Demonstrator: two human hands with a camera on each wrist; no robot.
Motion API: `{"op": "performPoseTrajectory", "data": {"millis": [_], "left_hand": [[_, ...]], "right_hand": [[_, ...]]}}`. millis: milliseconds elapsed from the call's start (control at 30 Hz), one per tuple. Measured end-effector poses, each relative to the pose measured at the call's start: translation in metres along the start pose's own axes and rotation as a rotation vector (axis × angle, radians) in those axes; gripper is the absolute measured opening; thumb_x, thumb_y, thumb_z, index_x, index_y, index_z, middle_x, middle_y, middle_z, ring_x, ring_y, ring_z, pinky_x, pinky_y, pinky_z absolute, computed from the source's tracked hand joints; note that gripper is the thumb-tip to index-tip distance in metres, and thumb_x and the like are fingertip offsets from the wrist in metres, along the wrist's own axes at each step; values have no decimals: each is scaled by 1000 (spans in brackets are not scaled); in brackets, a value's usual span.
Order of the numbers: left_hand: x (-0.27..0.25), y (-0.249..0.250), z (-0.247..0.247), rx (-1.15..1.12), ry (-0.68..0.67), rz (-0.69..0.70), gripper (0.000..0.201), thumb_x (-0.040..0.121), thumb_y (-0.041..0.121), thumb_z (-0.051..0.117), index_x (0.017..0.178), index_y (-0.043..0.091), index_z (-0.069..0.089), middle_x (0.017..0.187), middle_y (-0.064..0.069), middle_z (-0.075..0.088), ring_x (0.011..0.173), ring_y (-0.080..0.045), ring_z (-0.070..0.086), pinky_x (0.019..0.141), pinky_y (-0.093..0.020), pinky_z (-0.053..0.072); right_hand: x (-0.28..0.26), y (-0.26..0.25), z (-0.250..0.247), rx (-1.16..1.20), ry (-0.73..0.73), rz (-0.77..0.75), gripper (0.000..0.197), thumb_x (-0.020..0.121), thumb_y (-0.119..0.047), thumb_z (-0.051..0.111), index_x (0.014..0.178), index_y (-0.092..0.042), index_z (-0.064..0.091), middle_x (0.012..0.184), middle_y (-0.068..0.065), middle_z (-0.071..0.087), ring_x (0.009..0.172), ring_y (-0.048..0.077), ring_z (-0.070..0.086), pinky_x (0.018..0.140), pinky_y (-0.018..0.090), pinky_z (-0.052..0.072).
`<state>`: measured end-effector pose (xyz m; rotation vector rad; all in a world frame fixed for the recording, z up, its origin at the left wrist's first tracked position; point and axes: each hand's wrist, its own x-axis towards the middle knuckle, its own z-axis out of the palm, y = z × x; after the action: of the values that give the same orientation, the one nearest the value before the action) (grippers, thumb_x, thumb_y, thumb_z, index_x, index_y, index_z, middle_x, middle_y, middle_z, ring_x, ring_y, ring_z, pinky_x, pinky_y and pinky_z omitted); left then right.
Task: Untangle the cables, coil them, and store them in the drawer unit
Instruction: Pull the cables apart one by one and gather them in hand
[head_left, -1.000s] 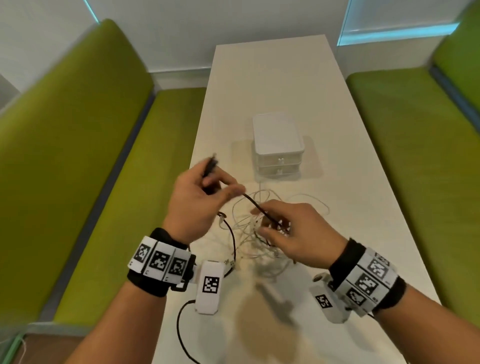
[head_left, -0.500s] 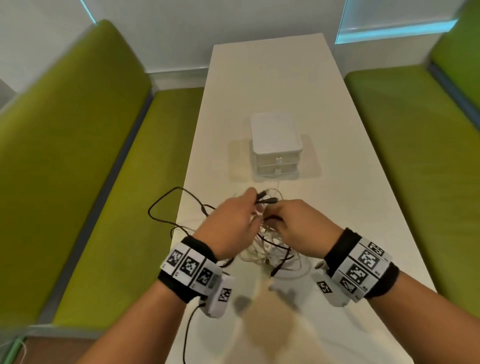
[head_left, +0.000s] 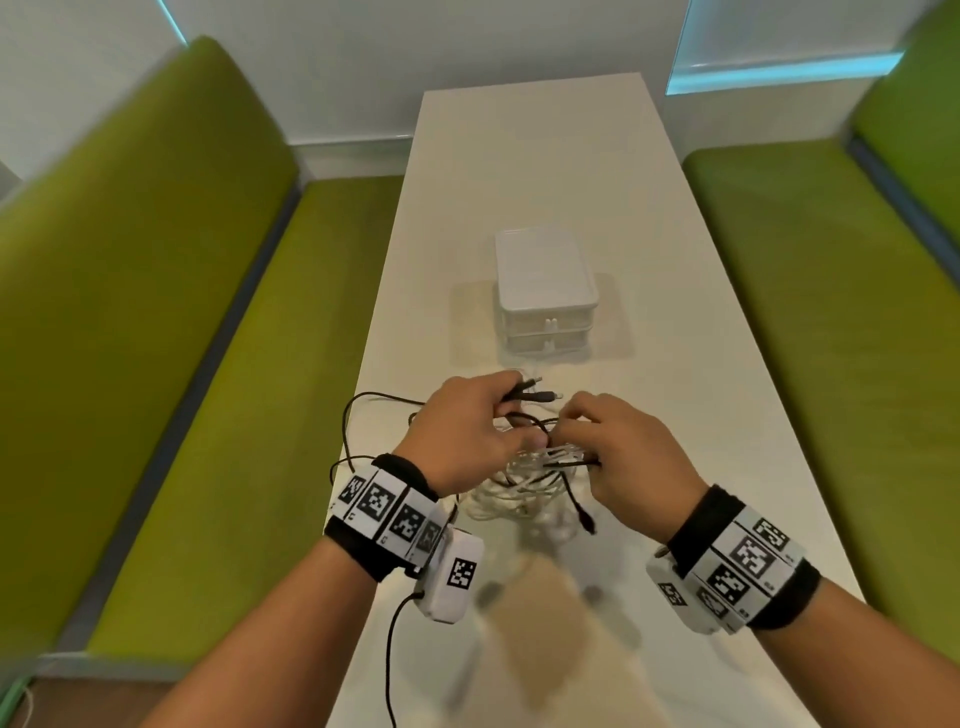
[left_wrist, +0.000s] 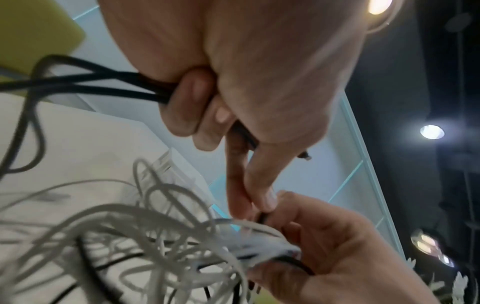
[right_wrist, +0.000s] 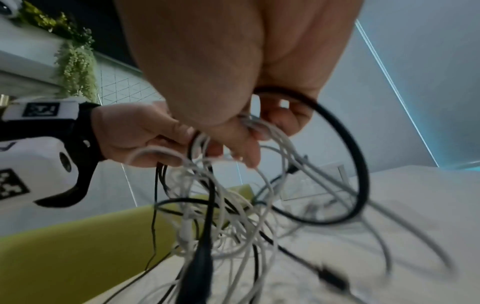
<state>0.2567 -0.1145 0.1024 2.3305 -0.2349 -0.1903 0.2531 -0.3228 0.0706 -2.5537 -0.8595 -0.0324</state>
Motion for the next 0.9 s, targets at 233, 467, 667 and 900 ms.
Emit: {"op": "performPoseTrajectory", "data": {"millis": [233, 467, 667, 900], "left_hand": [[4, -4, -1, -245, 202, -159, 44, 73, 35, 88, 68, 22, 46, 54, 16, 39, 54, -11, 39, 58, -31, 37], [11, -17, -27, 234, 396, -309, 40, 97, 52, 54, 70, 24, 47, 64, 9, 55, 68, -25, 58, 57, -33, 41], [-6, -28, -64, 73, 422, -181, 22, 98, 24, 58, 83, 7, 58, 76, 9, 69, 74, 3, 62, 58, -12, 42], [-29, 9, -51, -130, 25, 55, 21, 96, 22, 66, 82, 11, 55, 79, 7, 73, 80, -15, 65, 81, -36, 53]], "right_hand": [[-5, -19, -35, 129, 79, -16, 29, 68, -26, 64, 96, -34, 61, 85, -14, 50, 70, 14, 51, 55, 38, 46], [-11, -14, -17, 168, -68, -212, 26, 87, -47, 73, 68, -30, 70, 84, -15, 56, 98, 12, 48, 85, 31, 34], [-16, 27, -17, 59, -177, 212, 44, 79, -12, 70, 112, -39, 61, 107, -21, 60, 112, 6, 51, 108, 41, 30], [22, -16, -24, 404, 116, 157, 73, 80, -48, 80, 142, -42, 42, 130, -18, 53, 105, 6, 56, 88, 26, 47]]}}
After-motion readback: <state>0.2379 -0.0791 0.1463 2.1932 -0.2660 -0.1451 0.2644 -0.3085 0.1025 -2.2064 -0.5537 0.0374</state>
